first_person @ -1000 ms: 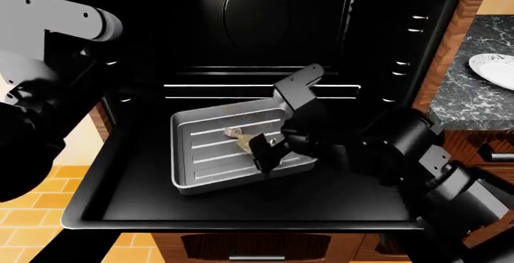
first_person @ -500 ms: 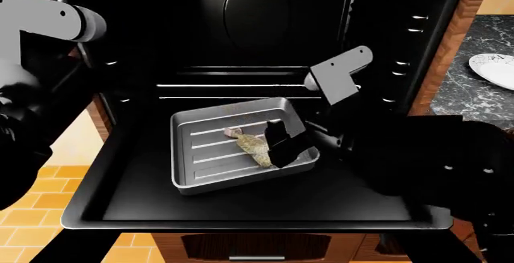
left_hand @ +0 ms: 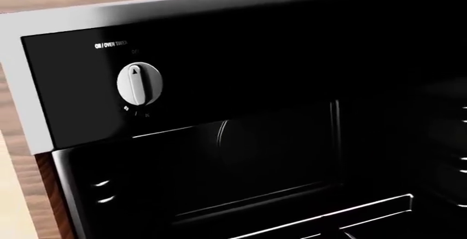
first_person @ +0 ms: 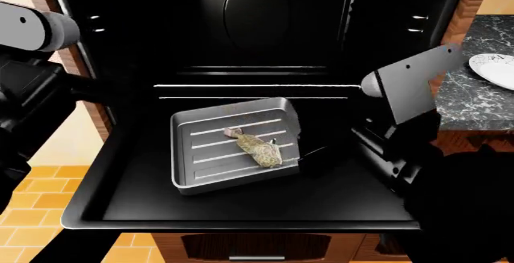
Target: Place the fish on the rack of the oven.
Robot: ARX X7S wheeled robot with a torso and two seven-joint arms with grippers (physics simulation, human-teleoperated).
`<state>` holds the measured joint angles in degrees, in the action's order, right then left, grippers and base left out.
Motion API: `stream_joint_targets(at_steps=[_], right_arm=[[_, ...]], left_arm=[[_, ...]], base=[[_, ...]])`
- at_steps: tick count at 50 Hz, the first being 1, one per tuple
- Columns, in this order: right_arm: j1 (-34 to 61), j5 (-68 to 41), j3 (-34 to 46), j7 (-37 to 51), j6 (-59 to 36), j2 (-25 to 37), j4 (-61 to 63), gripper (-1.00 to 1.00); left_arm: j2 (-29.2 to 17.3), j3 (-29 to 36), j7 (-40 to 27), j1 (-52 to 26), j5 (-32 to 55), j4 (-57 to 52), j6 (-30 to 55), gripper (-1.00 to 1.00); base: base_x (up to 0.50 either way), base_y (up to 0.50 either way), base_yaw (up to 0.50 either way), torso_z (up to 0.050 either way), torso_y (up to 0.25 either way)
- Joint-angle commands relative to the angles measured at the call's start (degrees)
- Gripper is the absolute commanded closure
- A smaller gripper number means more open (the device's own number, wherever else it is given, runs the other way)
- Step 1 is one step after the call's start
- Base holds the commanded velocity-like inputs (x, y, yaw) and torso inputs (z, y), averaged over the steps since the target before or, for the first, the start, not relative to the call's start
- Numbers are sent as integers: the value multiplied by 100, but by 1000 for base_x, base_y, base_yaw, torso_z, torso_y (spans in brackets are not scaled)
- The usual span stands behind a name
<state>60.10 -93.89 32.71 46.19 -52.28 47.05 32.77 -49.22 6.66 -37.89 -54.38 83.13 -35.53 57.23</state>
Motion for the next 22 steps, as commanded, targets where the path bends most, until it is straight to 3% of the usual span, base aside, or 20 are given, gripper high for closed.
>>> stream_joint_targets(at_steps=[1,22], right_arm=[[-356,-513,-409,608,337,575,898,-100],[-1871,-27,-1396,656,1558,1390,1949,-100]], left_arm=[[-222,-339,-178,284,373,-366,-168,-100],[-365,-973,-443,934,754,-946,-631,-100]], base=[[0,0,0,0,0],[0,0,0,0,0]])
